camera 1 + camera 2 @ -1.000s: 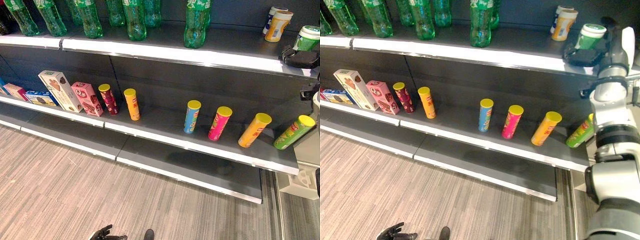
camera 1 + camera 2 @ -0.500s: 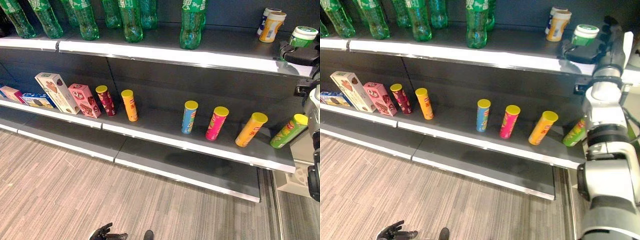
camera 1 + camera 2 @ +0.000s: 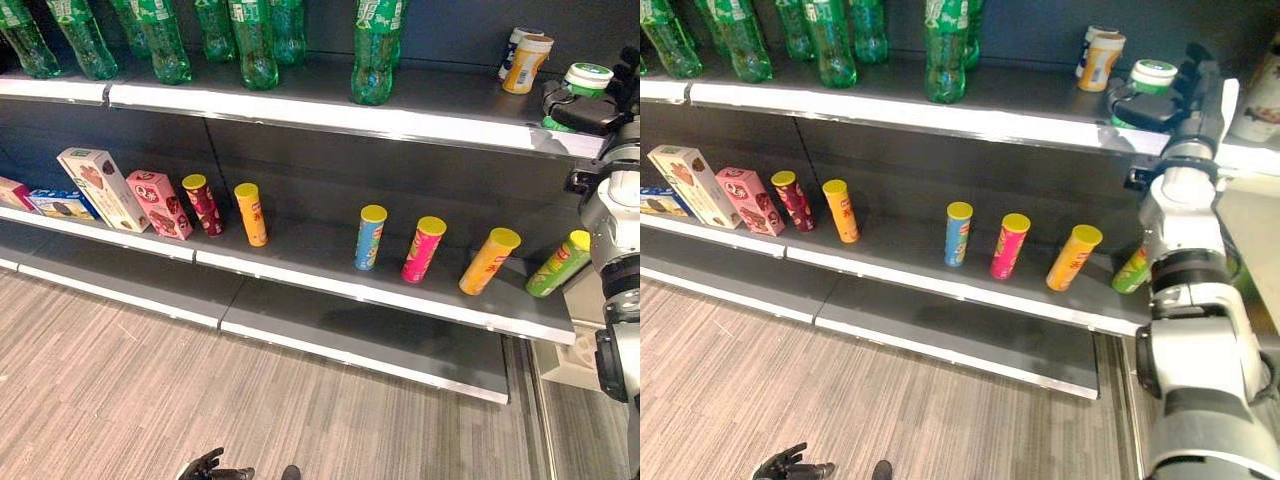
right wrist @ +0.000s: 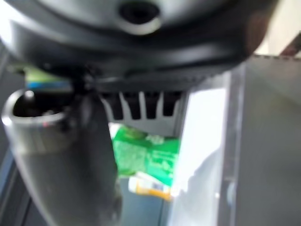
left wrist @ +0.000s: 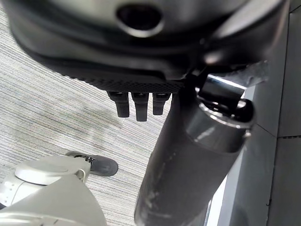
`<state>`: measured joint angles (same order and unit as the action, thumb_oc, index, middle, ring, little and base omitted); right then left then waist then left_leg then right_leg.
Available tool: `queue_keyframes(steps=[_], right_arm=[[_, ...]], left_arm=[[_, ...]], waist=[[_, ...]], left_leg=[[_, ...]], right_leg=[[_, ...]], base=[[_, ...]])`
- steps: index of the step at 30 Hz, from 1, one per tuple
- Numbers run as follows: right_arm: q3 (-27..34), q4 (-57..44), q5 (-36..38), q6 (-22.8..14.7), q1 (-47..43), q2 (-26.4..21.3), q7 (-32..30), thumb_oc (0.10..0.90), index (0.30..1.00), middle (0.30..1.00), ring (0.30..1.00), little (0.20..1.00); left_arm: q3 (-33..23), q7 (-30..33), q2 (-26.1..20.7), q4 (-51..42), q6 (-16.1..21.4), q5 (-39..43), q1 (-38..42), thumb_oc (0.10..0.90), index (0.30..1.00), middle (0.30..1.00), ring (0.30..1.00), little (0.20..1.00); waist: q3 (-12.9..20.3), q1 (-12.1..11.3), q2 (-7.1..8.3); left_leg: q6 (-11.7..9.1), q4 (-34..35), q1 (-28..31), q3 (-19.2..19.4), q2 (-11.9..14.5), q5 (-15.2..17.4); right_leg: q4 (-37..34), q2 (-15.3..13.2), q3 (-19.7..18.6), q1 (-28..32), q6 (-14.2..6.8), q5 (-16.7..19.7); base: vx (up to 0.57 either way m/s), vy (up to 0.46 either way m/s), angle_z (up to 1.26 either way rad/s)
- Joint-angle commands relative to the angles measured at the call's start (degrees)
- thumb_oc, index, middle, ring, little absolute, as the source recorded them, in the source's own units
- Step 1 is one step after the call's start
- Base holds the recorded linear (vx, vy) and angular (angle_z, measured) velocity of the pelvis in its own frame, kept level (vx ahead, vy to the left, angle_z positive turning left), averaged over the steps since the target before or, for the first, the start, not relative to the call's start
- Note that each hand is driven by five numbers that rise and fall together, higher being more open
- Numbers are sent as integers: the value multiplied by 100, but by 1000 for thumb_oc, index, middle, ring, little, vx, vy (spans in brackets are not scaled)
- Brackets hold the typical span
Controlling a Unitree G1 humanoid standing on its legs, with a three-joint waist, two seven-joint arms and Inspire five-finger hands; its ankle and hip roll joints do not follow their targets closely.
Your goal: Put the goods on the table back onto the shelves and tidy them up.
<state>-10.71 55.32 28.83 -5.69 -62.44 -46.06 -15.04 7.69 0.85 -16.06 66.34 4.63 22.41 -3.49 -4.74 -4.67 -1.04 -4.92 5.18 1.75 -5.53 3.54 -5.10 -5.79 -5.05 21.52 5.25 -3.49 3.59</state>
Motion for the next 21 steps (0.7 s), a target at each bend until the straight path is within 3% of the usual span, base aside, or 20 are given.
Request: queue_keyframes(steps=[1, 21], right_arm=[[-263, -621, 254, -364, -247, 156, 162, 800, 900, 900, 900, 900], [-339, -1326, 499, -314, 118, 457, 492, 800, 900, 900, 900, 900]], left_arm=[[-19, 178, -341, 30, 132, 88, 282, 800, 900, 900, 900, 900], [-207, 224, -364, -13, 130, 204, 232, 800, 900, 900, 900, 900]], waist=[[167, -154, 372], [104, -91, 540]], left_leg=[[-378, -18, 60, 609, 241, 113], [-275, -18, 119, 821, 196, 220]], right_leg=[[79, -251, -74, 334, -427, -288], [79, -323, -266, 257, -494, -174]], base=[[1, 39, -3], [6, 23, -6]])
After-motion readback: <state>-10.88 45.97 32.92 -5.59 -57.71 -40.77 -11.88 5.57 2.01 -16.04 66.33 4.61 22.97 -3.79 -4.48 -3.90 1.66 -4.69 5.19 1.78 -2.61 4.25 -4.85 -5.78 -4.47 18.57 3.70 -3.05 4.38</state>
